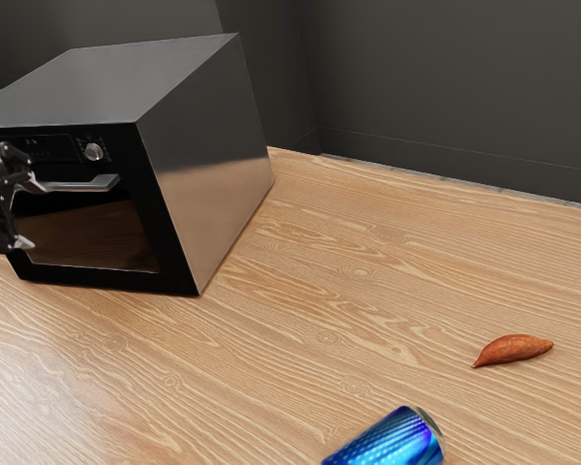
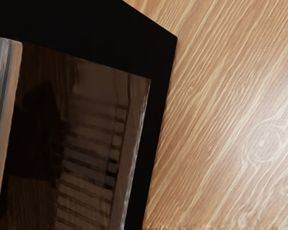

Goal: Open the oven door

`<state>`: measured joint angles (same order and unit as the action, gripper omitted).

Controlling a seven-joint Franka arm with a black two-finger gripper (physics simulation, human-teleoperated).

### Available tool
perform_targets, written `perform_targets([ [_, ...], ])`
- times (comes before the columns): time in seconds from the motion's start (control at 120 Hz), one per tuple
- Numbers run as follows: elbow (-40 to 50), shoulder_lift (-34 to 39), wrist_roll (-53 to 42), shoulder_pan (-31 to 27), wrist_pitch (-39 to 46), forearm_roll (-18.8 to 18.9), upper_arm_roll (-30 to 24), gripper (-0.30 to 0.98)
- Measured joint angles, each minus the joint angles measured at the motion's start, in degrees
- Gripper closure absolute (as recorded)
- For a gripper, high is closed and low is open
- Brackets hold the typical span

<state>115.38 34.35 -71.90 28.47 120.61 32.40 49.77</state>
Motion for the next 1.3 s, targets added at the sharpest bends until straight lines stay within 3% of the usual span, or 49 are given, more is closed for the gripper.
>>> perform_targets([
  [0.183,-1.28,-0.07,-4.27,0.80,0.72,-0.01,1.94,0.00],
  [0.483,-8.41,-0.24,-9.01,14.64,-0.07,0.00,13.06,0.00],
  [0.992,-11.78,-0.41,-13.19,23.22,-1.45,0.64,20.84,0.00],
  [1.208,-10.14,-0.45,-13.97,22.50,-1.99,0.65,21.03,-0.02],
  [1.267,-5.70,-0.45,-14.01,16.81,-1.95,1.10,16.65,0.00],
  [1.3,-0.49,-0.21,-13.97,9.88,-1.40,1.46,10.92,0.00],
])
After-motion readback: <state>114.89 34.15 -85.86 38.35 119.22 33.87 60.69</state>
